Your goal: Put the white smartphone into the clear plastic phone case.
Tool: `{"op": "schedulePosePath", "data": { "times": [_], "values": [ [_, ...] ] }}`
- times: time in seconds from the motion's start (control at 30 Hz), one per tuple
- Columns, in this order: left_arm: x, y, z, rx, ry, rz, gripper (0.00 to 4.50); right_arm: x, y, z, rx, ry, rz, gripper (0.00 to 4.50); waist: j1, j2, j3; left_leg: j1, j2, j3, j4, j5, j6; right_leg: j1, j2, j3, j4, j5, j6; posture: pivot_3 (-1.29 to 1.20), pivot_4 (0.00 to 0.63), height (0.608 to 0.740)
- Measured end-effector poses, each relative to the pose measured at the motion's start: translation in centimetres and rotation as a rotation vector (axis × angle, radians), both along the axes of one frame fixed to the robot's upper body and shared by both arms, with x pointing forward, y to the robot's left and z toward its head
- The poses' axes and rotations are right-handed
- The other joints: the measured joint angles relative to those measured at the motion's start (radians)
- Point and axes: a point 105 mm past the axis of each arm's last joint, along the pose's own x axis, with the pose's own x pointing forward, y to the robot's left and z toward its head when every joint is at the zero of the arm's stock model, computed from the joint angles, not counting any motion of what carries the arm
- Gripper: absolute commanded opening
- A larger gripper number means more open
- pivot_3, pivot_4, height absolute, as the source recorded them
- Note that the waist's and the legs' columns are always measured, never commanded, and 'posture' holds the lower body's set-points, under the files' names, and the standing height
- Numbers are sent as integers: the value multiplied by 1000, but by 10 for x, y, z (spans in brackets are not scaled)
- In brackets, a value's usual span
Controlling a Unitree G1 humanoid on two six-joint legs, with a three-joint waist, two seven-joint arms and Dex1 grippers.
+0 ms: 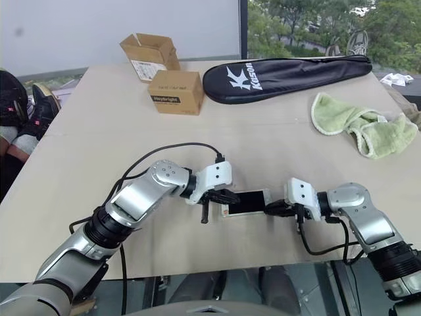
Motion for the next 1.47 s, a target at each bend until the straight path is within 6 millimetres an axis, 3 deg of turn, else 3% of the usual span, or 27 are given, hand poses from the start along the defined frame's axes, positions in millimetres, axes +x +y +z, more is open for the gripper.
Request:
{"op": "schedulePosePath", "data": {
  "times": [0.37,0.5,0.6,0.7,0.73,0.83,0.87,0.97,1.07,1.17,1.47],
  "values": [
    [0,0,0,-6,-1,1,0,1,1,3,-49,1,-6,22,2,-3,-2,0,0,0,1,0,0,0,0,0,0,1,0,0,150,740],
    [9,3,16,-84,-44,24,0,-3,-5,6,17,70,-54,22,5,-1,1,-3,0,0,1,1,-1,-3,-1,-1,0,1,0,0,150,740],
    [25,16,33,-175,-141,99,0,1,-18,15,61,87,-129,960,5,0,1,-9,0,0,0,3,-5,-9,-5,0,0,1,0,0,150,740],
    [37,41,41,-260,-161,209,0,6,-28,37,152,58,-193,2377,1,0,1,-18,0,0,0,3,-5,-20,-5,0,3,2,-1,0,150,740],
    [39,50,42,-285,-159,242,0,7,-31,44,181,48,-213,3082,0,0,1,-20,0,0,0,3,-6,-23,-5,0,5,2,-1,0,150,740],
    [37,79,41,-323,-138,322,0,14,-37,59,270,30,-276,4291,1,0,1,-22,0,1,0,3,-6,-26,-6,1,5,2,-2,0,150,740],
    [36,85,39,-323,-129,336,0,14,-39,61,280,27,-284,4410,2,0,2,-22,0,1,-1,3,-6,-26,-6,1,5,2,-2,0,150,740],
    [28,99,30,-333,-98,371,0,15,-45,65,309,17,-304,4410,6,0,2,-22,-1,2,0,3,-5,-25,-6,1,4,2,-1,0,150,740],
    [14,106,17,-337,-54,390,0,13,-61,52,287,2,-339,4410,10,0,2,-22,-1,1,0,3,-5,-25,-6,0,5,2,-1,0,150,740],
    [9,103,23,-371,-66,372,0,11,-70,42,254,-18,-341,4410,5,1,2,-21,-1,2,0,3,-5,-25,-7,1,7,2,-2,0,150,740],
    [7,102,26,-401,-117,363,0,8,-79,36,231,-88,-314,4410,0,1,2,-18,0,4,0,3,-6,-24,-6,2,9,2,-2,0,150,740]
  ]
}}
